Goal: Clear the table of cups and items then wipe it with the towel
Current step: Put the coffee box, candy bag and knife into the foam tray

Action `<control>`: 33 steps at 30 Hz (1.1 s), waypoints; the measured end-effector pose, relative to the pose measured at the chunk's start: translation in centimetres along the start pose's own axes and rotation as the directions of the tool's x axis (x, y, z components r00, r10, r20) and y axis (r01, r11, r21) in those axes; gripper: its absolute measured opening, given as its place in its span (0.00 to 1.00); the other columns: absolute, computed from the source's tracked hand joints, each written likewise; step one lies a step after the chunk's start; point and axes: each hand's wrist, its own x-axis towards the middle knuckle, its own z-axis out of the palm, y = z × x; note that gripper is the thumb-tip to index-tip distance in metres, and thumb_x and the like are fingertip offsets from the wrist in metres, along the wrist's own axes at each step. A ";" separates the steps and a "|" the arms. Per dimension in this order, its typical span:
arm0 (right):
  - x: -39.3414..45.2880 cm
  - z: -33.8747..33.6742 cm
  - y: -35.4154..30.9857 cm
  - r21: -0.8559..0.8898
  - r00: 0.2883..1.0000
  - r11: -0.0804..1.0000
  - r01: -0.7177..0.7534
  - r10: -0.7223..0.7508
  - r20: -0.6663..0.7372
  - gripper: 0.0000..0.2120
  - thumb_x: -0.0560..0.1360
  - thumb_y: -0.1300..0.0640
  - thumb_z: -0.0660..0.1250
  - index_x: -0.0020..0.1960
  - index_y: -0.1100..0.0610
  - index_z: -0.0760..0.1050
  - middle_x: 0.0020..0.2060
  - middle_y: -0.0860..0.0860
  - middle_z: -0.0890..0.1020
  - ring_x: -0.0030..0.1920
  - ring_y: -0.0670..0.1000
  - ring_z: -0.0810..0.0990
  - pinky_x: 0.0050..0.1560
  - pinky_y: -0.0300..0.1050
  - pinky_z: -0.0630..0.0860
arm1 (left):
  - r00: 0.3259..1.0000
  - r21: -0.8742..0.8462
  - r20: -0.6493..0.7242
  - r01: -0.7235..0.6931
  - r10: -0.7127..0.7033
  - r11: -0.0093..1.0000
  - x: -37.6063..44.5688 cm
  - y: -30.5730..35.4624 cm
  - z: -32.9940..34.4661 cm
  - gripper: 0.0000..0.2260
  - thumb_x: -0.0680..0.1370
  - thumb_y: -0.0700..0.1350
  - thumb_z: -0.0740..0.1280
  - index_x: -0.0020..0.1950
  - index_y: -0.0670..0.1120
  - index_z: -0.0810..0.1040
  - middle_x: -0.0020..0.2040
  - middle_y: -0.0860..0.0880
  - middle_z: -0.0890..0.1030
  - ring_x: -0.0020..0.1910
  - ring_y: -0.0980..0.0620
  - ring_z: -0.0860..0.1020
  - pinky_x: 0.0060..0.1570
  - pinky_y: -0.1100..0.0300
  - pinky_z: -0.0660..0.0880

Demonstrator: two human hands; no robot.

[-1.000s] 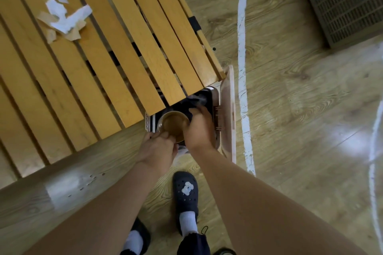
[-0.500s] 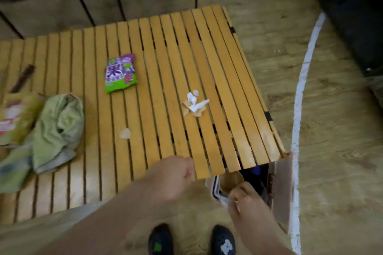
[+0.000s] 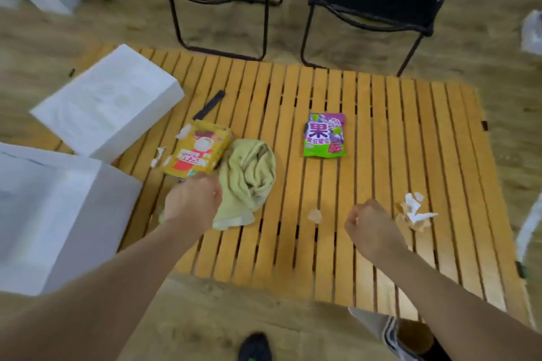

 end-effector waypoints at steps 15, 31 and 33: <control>10.8 1.4 -12.6 0.017 0.996 0.999 0.026 -0.028 0.082 0.06 0.79 0.57 0.63 0.45 0.54 0.77 0.51 0.52 0.74 0.43 0.49 0.76 0.46 0.45 0.74 | 0.930 -0.217 0.327 0.247 -0.169 0.944 10.9 -7.1 1.2 0.56 0.63 0.70 0.72 0.79 0.47 0.47 0.77 0.44 0.56 0.76 0.41 0.58 0.72 0.44 0.61; 14.4 -3.6 -21.4 0.847 0.921 0.417 -0.330 -0.052 0.385 0.20 0.71 0.41 0.69 0.55 0.54 0.80 0.48 0.52 0.87 0.49 0.51 0.86 0.47 0.52 0.83 | 0.983 0.044 -0.037 -0.176 0.178 0.983 15.5 -9.3 -8.6 0.53 0.61 0.68 0.72 0.79 0.51 0.52 0.67 0.52 0.70 0.65 0.47 0.69 0.66 0.48 0.68; 13.8 -3.7 -24.9 0.870 0.893 0.367 -0.330 -0.178 0.414 0.23 0.67 0.40 0.72 0.57 0.51 0.79 0.50 0.52 0.86 0.52 0.53 0.86 0.51 0.55 0.82 | 0.943 0.107 -0.030 -0.325 0.330 0.939 15.5 -10.4 -9.8 0.50 0.64 0.60 0.75 0.79 0.53 0.52 0.70 0.54 0.68 0.69 0.47 0.67 0.68 0.45 0.65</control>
